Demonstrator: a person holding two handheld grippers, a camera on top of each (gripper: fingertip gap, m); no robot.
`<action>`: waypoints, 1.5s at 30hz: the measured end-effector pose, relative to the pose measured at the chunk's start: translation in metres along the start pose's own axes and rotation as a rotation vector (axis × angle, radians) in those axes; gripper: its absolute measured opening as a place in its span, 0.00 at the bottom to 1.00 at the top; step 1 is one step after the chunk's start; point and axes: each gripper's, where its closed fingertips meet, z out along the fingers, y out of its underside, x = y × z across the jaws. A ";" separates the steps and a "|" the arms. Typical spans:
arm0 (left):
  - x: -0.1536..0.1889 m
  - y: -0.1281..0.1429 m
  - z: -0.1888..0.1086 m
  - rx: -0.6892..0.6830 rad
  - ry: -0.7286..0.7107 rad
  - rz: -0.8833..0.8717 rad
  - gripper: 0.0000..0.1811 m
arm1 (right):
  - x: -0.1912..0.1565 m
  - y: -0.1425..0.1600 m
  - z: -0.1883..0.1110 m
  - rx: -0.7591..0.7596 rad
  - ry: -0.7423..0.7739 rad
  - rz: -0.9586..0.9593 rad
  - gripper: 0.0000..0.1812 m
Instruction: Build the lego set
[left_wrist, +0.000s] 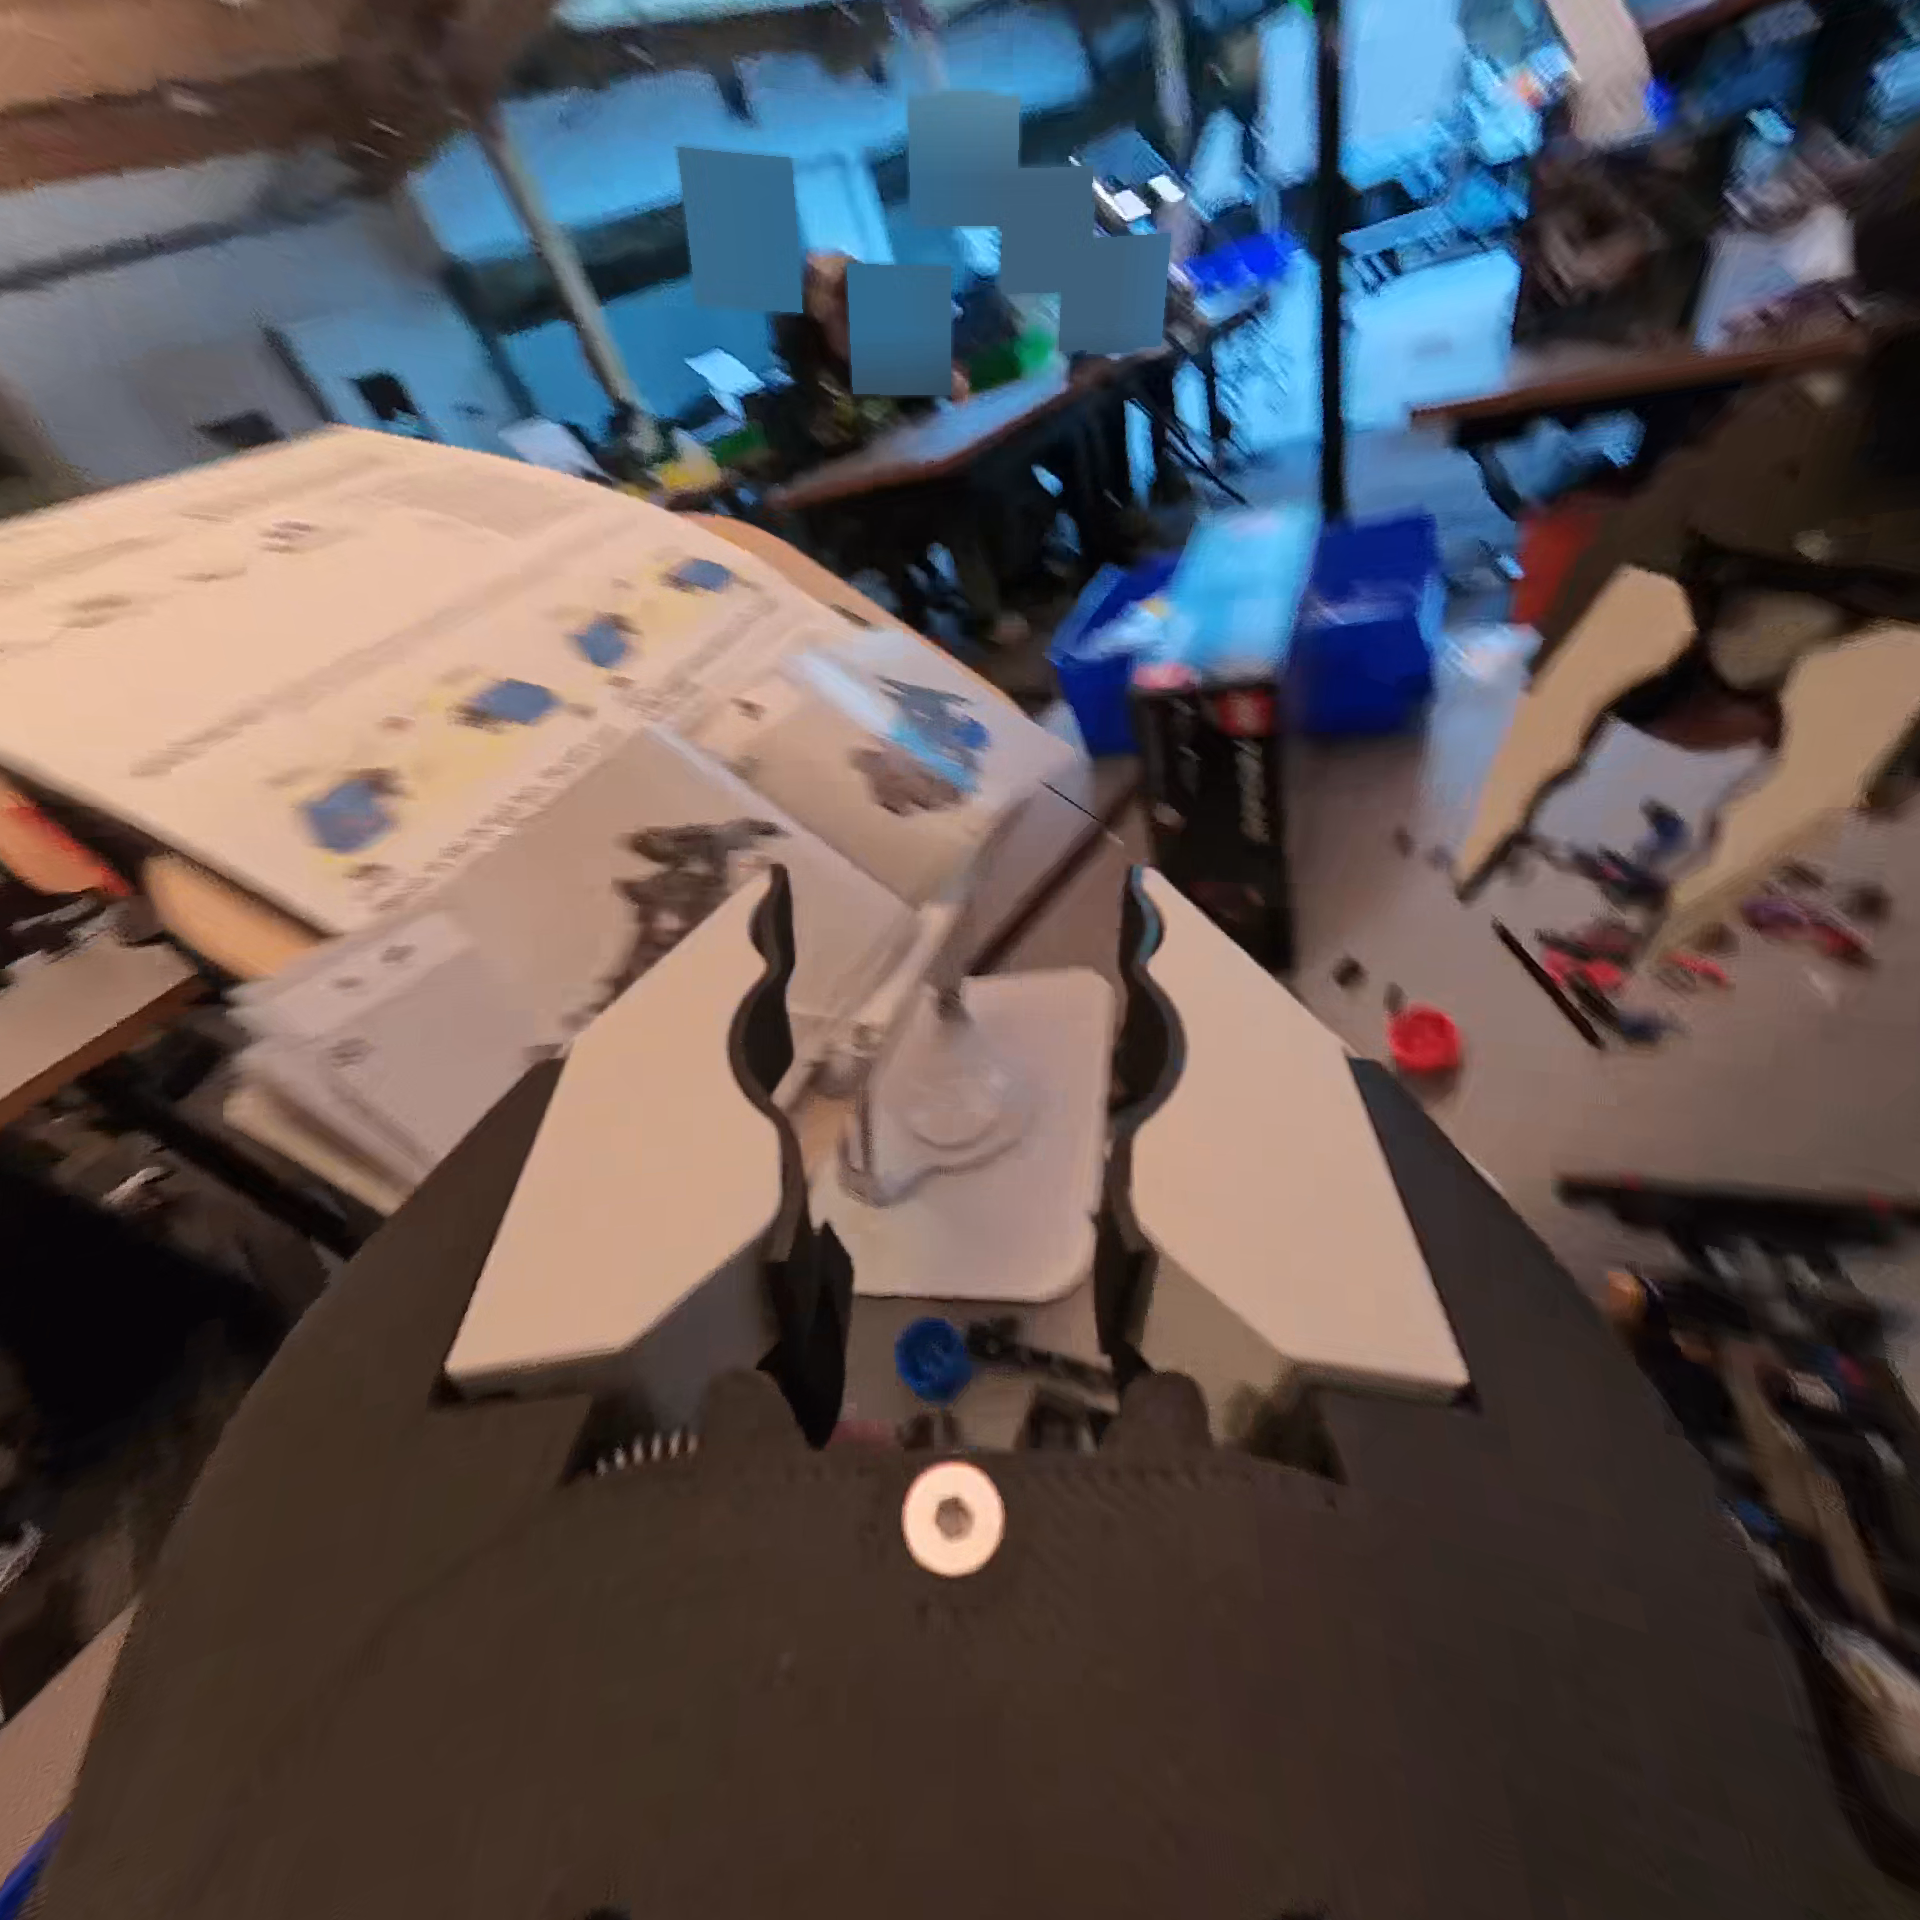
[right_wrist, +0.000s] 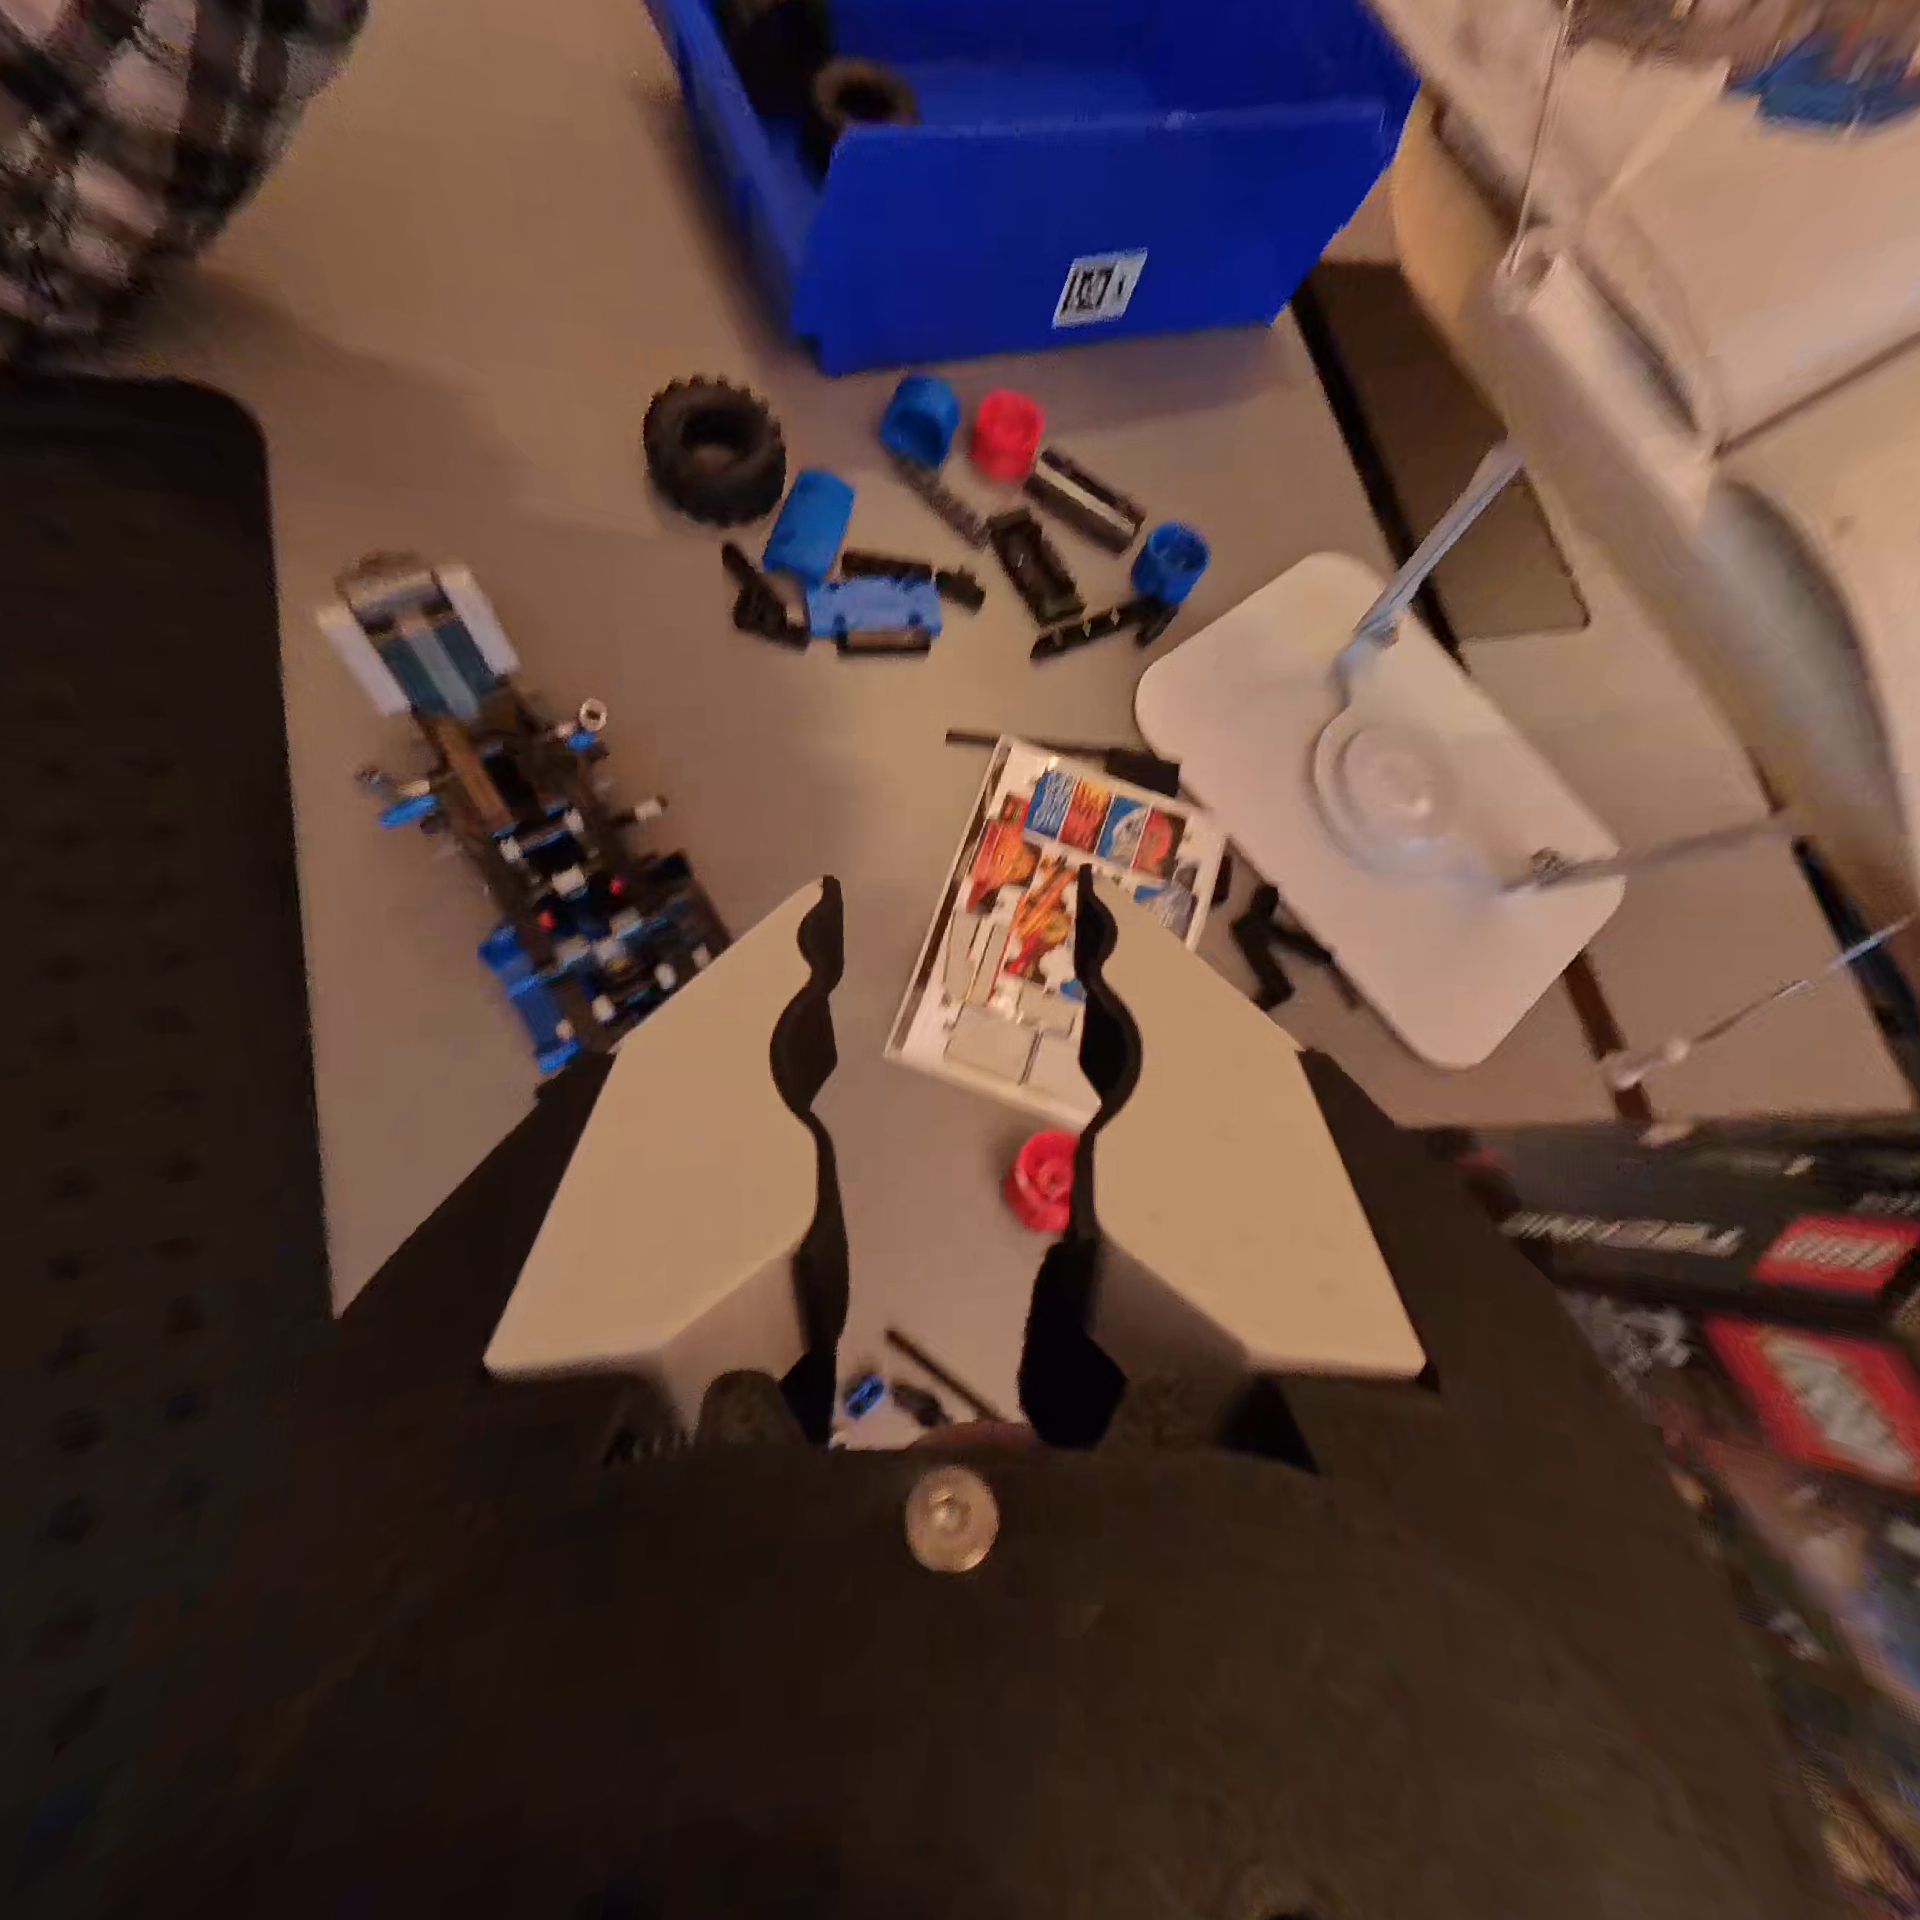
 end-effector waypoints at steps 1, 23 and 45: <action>0.020 0.007 0.001 -0.041 0.063 0.036 0.34 | -0.006 0.012 -0.001 -0.008 0.002 0.017 0.24; 0.216 0.166 -0.086 -0.562 0.762 0.188 0.43 | -0.091 0.076 0.043 0.093 -0.347 0.254 0.33; 0.222 0.201 -0.044 -0.434 0.582 0.064 0.35 | -0.060 0.082 0.064 0.122 -0.213 0.277 0.27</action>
